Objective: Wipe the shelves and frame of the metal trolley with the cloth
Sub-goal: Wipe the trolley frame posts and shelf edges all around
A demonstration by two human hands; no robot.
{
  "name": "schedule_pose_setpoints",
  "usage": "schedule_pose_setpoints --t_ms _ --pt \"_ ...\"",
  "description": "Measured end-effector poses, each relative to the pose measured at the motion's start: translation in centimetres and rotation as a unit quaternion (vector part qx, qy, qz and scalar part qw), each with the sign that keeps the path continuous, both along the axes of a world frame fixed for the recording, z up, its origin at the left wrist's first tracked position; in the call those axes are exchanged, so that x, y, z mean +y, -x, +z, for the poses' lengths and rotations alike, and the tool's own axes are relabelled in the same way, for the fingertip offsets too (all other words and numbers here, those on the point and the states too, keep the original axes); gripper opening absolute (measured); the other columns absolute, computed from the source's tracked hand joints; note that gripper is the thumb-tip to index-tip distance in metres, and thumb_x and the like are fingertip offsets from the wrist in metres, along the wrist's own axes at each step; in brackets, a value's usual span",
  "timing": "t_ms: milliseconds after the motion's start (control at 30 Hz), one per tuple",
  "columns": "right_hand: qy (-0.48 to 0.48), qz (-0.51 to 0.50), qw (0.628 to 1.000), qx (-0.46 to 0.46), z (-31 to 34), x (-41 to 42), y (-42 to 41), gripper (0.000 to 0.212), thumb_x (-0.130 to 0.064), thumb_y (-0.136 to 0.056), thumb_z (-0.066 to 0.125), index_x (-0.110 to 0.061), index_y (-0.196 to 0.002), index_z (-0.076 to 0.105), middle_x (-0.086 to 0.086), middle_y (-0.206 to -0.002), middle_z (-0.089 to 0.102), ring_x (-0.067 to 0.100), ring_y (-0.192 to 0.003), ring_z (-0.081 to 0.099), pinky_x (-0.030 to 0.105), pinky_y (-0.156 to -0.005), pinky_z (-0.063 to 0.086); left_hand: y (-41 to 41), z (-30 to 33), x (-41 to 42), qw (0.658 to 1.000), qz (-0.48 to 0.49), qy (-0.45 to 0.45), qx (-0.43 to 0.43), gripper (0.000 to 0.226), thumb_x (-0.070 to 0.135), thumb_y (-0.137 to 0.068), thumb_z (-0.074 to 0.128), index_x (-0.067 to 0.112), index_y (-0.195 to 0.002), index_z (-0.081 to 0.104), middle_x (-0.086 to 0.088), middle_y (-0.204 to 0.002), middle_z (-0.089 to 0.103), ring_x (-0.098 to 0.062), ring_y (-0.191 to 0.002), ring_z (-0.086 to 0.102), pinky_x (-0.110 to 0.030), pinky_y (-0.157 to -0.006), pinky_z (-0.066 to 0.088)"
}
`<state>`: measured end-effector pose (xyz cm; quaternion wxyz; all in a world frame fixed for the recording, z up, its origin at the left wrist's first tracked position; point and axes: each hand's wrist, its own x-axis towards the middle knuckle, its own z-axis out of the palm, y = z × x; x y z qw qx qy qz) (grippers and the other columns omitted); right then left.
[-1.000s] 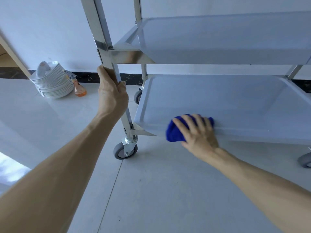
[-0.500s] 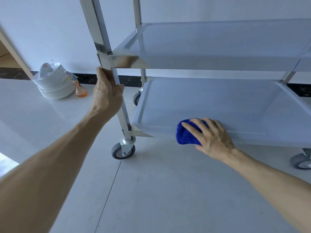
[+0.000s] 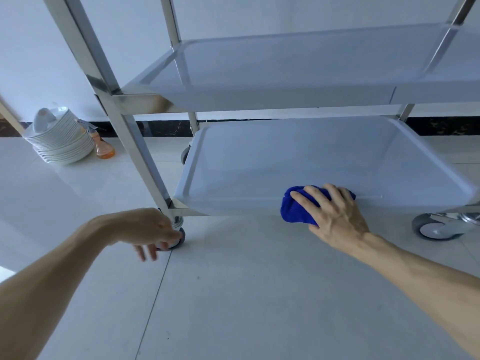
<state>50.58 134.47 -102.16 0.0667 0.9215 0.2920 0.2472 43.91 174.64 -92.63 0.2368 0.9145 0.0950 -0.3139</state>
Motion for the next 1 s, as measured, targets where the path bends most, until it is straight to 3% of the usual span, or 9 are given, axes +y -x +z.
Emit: schedule_pose_setpoints --t_ms 133,233,333,400,467,567,733,900,1000 --pt "-0.006 0.018 1.0 0.009 0.6 1.6 1.1 0.078 -0.015 -0.06 0.084 -0.019 -0.135 0.062 0.007 -0.123 0.066 0.037 -0.09 0.06 0.047 -0.074 0.05 -2.6 1.0 -6.7 0.983 -0.139 0.0 -0.12 0.021 0.041 -0.099 0.054 0.025 -0.106 0.064 0.009 -0.098 0.072 -0.005 -0.078 0.07 -0.021 -0.068 0.054" --pt "-0.011 0.009 0.999 0.039 0.8 3.1 1.9 0.076 -0.013 -0.068 0.079 -0.021 -0.14 0.057 0.006 -0.131 0.063 0.038 -0.099 0.061 0.048 -0.082 0.049 -4.5 0.9 -11.7 0.95 -0.182 -0.073 -0.244 0.029 0.037 -0.101 0.051 0.027 -0.128 0.056 0.005 -0.129 0.059 -0.013 -0.109 0.059 -0.033 -0.093 0.047" --pt "-0.022 0.004 0.996 0.082 0.8 4.1 1.9 0.08 -0.014 -0.077 0.072 -0.027 -0.15 0.043 0.001 -0.145 0.051 0.034 -0.114 0.054 0.048 -0.092 0.043 -4.5 -1.3 -15.4 0.945 -0.223 -0.112 -0.213 0.058 0.035 -0.102 0.048 0.024 -0.154 0.025 0.005 -0.158 0.026 -0.023 -0.139 0.035 -0.04 -0.11 0.036" --pt "-0.007 0.018 0.994 0.103 1.4 3.0 1.0 0.083 -0.016 -0.081 0.068 -0.033 -0.154 0.031 -0.004 -0.151 0.042 0.031 -0.123 0.048 0.046 -0.096 0.04 -4.0 -3.1 -16.4 0.937 -0.248 -0.164 -0.185 0.07 0.036 -0.101 0.047 0.024 -0.158 0.008 0.008 -0.164 0.009 -0.024 -0.147 0.019 -0.047 -0.114 0.03" --pt "-0.004 0.004 0.992 0.126 1.9 0.2 -0.1 0.084 -0.023 -0.082 0.069 -0.038 -0.154 0.027 -0.008 -0.155 0.036 0.027 -0.13 0.043 0.044 -0.1 0.039 -3.7 -4.2 -16.3 0.919 -0.26 -0.216 -0.201 0.076 0.037 -0.1 0.048 0.022 -0.158 0.002 0.008 -0.166 0.0 -0.024 -0.15 0.01 -0.048 -0.117 0.027" --pt "-0.009 -0.034 0.989 0.144 2.4 -5.8 -0.6 0.086 -0.032 -0.078 0.073 -0.036 -0.154 0.032 -0.008 -0.156 0.038 0.026 -0.132 0.043 0.044 -0.104 0.039 -4.1 -4.4 -15.5 0.921 -0.257 -0.205 -0.208 0.079 0.034 -0.099 0.049 0.026 -0.159 -0.002 0.01 -0.166 -0.005 -0.021 -0.152 0.005 -0.044 -0.121 0.021" --pt "-0.014 -0.076 0.988 0.131 2.2 -13.6 0.1 0.087 -0.025 -0.07 0.084 -0.025 -0.149 0.046 0.0 -0.146 0.051 0.031 -0.122 0.053 0.048 -0.099 0.046 -4.6 -4.6 -14.8 0.926 -0.263 -0.189 -0.196 0.082 0.025 -0.098 0.05 0.03 -0.158 -0.006 0.014 -0.165 -0.009 -0.018 -0.153 0.002 -0.041 -0.122 0.017" --pt "-0.024 -0.103 0.989 0.102 1.3 -10.4 0.6 0.081 -0.026 -0.069 0.088 -0.017 -0.143 0.054 0.009 -0.141 0.056 0.042 -0.119 0.054 0.056 -0.092 0.047 -4.5 -4.7 -15.1 0.928 -0.252 -0.189 -0.201 0.081 0.025 -0.098 0.051 0.03 -0.158 -0.003 0.014 -0.166 -0.006 -0.02 -0.153 0.003 -0.046 -0.122 0.017" --pt "-0.036 -0.084 0.99 0.112 1.7 -4.5 0.7 0.079 -0.035 -0.081 0.075 -0.026 -0.152 0.04 0.003 -0.153 0.044 0.04 -0.13 0.045 0.053 -0.1 0.039 -4.4 -4.7 -15.2 0.931 -0.24 -0.188 -0.203 0.082 0.024 -0.097 0.053 0.03 -0.159 -0.001 0.014 -0.166 -0.005 -0.02 -0.152 0.003 -0.048 -0.121 0.017"
